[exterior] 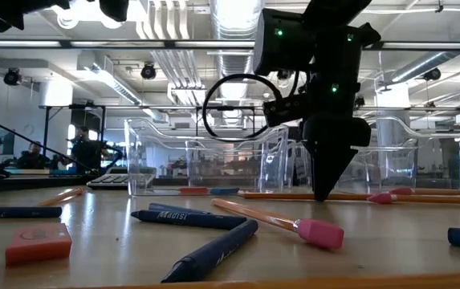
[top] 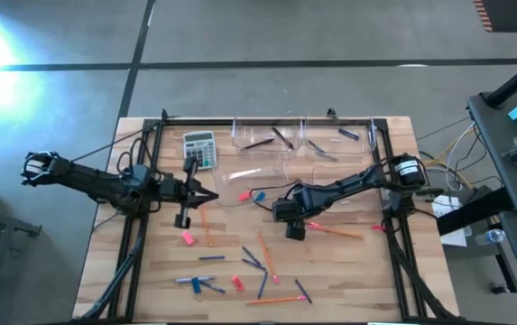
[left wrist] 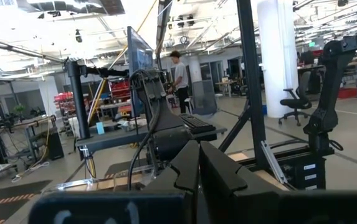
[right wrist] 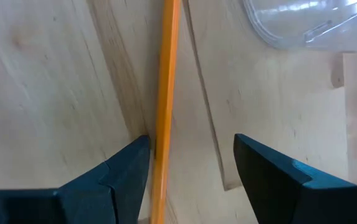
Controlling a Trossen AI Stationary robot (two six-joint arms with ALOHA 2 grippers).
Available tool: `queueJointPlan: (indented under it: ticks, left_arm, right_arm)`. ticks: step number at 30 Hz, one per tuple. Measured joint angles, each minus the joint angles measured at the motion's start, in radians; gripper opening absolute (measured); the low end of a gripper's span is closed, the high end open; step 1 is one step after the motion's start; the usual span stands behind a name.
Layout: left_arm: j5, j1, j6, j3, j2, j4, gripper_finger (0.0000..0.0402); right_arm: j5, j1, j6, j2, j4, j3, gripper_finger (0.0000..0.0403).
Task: Sort crayons/erasers/pens/pencils in bins
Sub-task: Put the orange pencil into the bottom right transparent bin
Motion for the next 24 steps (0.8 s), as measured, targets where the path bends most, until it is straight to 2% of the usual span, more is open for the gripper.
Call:
queueJointPlan:
  ticks: [6, 12, 18, 24]
  left_arm:
    - [0.0, 0.0, 0.0, -0.002, 0.0, 0.0, 0.0]
    - [0.0, 0.0, 0.0, -0.003, 0.0, 0.0, 0.0]
    - [0.0, 0.0, -0.001, -0.003, 0.0, 0.0, 0.0]
    - [0.0, 0.0, -0.002, -0.004, 0.0, -0.001, 0.0]
  right_arm:
    - [-0.017, 0.0, 0.013, -0.001, 0.003, -0.01, 0.0222]
    - [-0.063, -0.002, 0.038, -0.006, 0.051, -0.052, 0.0203]
    - [-0.098, -0.002, 0.051, -0.006, 0.06, -0.062, 0.0161]
    - [-0.108, 0.0, 0.038, -0.004, 0.051, -0.044, 0.0101]
